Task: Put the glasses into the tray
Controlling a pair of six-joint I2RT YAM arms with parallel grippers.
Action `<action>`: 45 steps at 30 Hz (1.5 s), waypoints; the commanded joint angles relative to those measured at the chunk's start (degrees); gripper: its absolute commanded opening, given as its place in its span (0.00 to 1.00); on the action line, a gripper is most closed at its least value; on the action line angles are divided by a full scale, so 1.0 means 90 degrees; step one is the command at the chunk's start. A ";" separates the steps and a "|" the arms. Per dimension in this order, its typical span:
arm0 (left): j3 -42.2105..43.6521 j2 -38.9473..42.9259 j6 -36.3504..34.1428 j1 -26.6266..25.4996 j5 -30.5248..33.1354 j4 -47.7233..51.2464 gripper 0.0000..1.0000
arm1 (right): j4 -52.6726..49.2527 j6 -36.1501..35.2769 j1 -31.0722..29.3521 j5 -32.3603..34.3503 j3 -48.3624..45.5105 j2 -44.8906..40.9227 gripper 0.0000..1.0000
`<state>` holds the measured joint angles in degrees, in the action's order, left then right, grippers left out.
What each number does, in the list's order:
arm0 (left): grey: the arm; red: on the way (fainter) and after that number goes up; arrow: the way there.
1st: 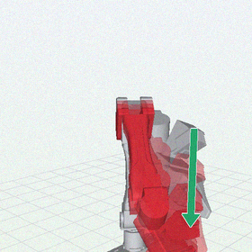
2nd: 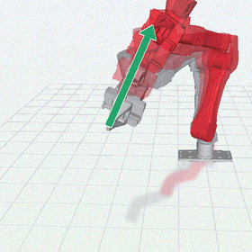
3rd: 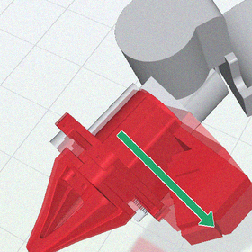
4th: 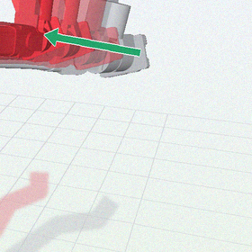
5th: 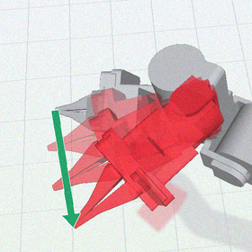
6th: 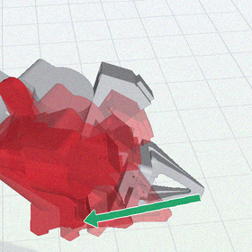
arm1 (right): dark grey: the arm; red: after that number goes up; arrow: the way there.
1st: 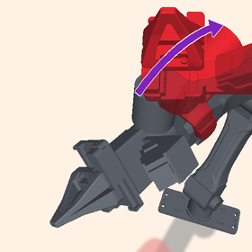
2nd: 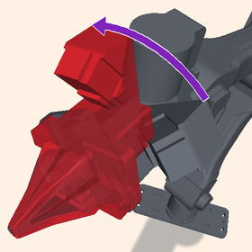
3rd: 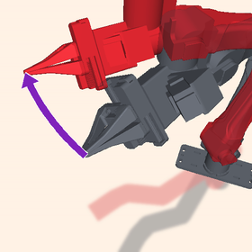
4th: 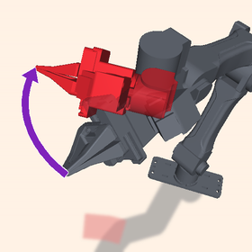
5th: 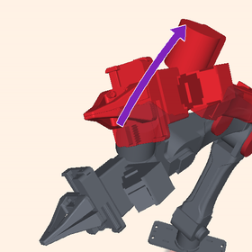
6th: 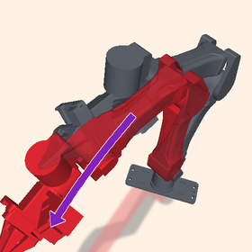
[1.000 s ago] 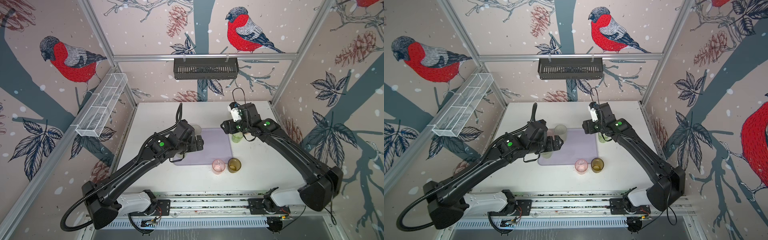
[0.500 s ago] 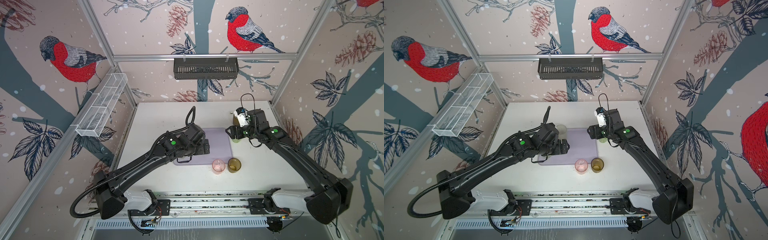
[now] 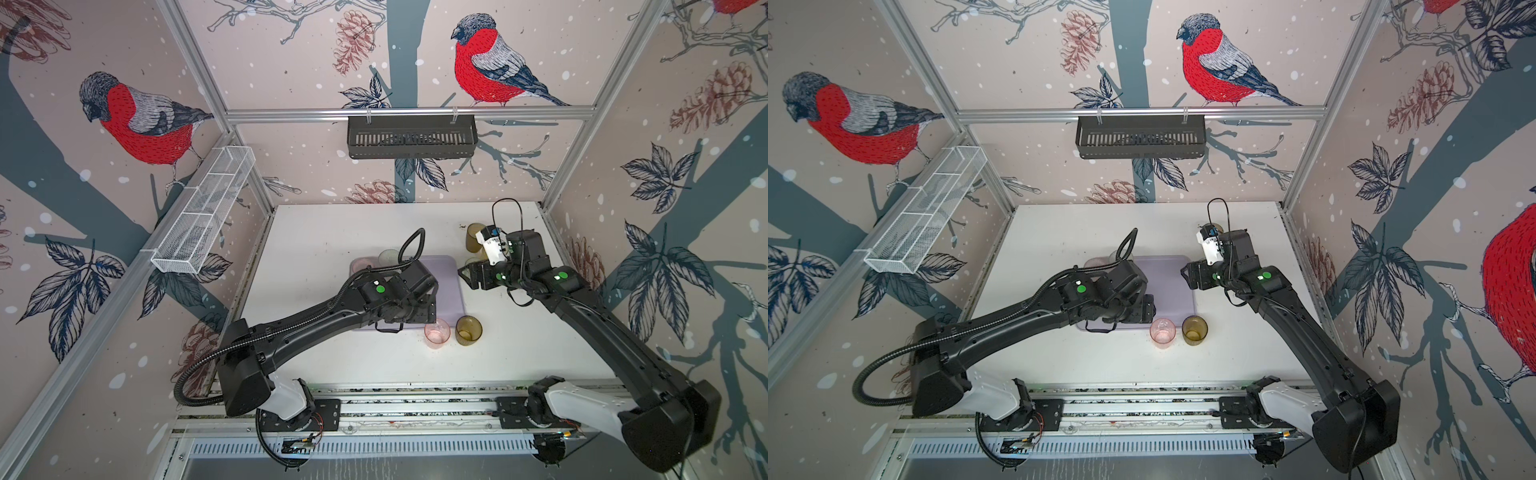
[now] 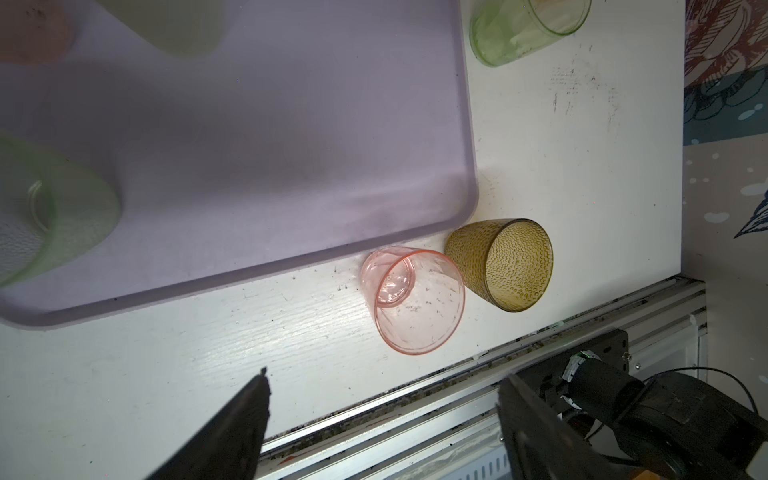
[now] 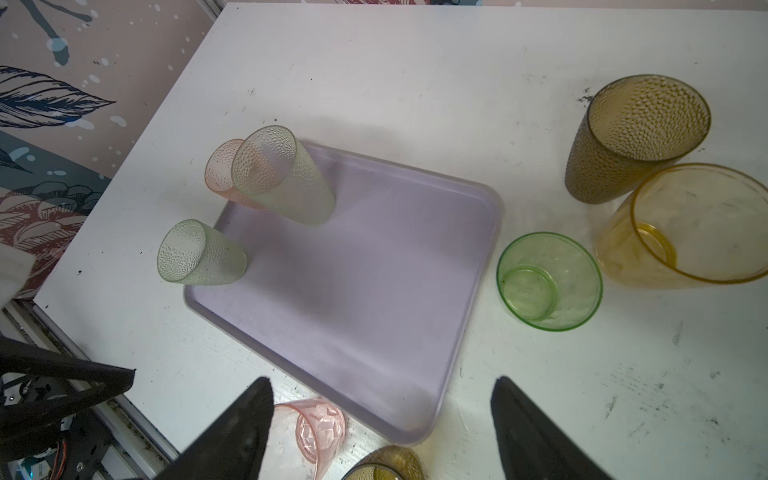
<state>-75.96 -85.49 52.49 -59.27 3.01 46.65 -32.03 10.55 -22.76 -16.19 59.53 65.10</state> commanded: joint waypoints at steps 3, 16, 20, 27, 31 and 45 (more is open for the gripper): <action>-0.0079 -0.0276 0.0229 -0.0076 -0.0064 0.0053 0.78 | 0.0200 -0.0175 0.0063 -0.0338 -0.0303 -0.0319 0.84; -0.0378 -0.0903 -0.0128 -0.0093 -0.0275 0.0374 0.65 | 0.0616 -0.0058 0.0133 -0.0571 -0.1143 -0.0848 1.00; -0.0414 -0.1069 -0.0149 -0.0092 -0.0290 0.0322 0.62 | 0.0642 0.0058 0.0128 -0.0497 -0.1269 -0.0910 1.00; -0.0397 -0.1325 -0.0075 -0.0095 -0.0304 0.0162 0.56 | 0.0860 0.0036 0.0249 -0.0544 -0.1521 -0.0820 1.00; -0.0430 -0.1433 -0.0061 -0.0093 -0.0314 0.0076 0.54 | 0.0989 0.0127 0.0447 -0.0764 -0.1572 -0.0753 1.00; -0.0523 -0.1766 -0.0168 -0.0092 -0.0324 0.0174 0.40 | 0.0942 0.0155 0.0668 -0.0760 -0.1641 -0.0797 1.00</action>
<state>-80.29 -101.14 51.00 -60.01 -0.01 47.31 -24.38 11.81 -16.88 -22.44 44.77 58.24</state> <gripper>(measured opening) 0.405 0.997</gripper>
